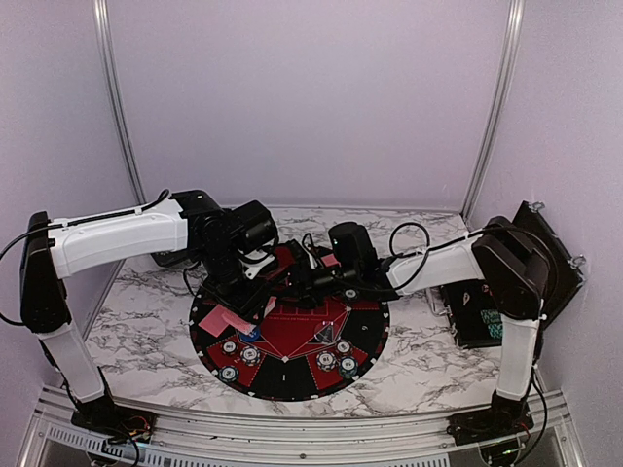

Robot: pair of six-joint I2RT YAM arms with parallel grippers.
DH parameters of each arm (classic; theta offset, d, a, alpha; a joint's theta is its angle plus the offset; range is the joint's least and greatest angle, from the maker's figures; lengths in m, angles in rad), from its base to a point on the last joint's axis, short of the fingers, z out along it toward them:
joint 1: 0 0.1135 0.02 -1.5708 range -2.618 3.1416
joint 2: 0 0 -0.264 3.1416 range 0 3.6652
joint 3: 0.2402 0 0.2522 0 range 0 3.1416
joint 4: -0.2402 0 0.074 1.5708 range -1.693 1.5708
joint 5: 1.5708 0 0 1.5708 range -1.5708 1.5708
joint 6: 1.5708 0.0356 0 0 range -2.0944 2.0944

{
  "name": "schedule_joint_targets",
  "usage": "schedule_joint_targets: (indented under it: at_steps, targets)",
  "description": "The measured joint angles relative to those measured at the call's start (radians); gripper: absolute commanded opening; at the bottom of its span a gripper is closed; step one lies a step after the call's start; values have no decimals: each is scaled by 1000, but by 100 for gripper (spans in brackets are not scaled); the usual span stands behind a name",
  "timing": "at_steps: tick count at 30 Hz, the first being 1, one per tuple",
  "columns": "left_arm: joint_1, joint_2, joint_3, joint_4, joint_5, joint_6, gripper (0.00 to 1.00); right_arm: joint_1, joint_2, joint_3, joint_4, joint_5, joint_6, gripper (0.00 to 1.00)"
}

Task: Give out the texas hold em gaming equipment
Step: Pick up the poker card from the face-down deck piles.

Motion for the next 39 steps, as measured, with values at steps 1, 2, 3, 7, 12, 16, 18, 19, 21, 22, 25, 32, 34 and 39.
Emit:
schedule_joint_targets:
  at_steps: [1,2,3,7,12,16,18,19,21,22,25,32,34,39]
  targets:
    - [0,0,0,0,0,0,53,0,0,0,1,0,2,58]
    - [0,0,0,0,0,0,53,3,0,0,3,-3,3,58]
    - [0,0,0,0,0,0,53,6,0,0,5,-5,4,58]
    - [0,0,0,0,0,0,53,14,2,2,18,-11,10,58]
    - [0,0,0,0,0,0,53,33,19,11,41,-24,28,58]
    - [0,0,0,0,0,0,53,44,40,25,52,-31,35,56]
    - [0,0,0,0,0,0,53,45,46,25,52,-31,37,55]
    - [0,0,0,0,0,0,53,45,48,26,52,-31,38,54]
    - [0,0,0,0,0,0,53,45,54,28,51,-30,38,53]
    - [0,0,0,0,0,0,53,45,56,29,51,-30,37,52]
    - [0,0,0,0,0,0,53,45,56,29,49,-27,35,51]
    - [0,0,0,0,-1,0,53,37,55,29,42,-18,20,50]
    - [0,0,0,0,0,0,53,36,55,29,39,-13,16,50]
    - [0,0,0,0,-1,0,53,26,48,29,26,-4,4,49]
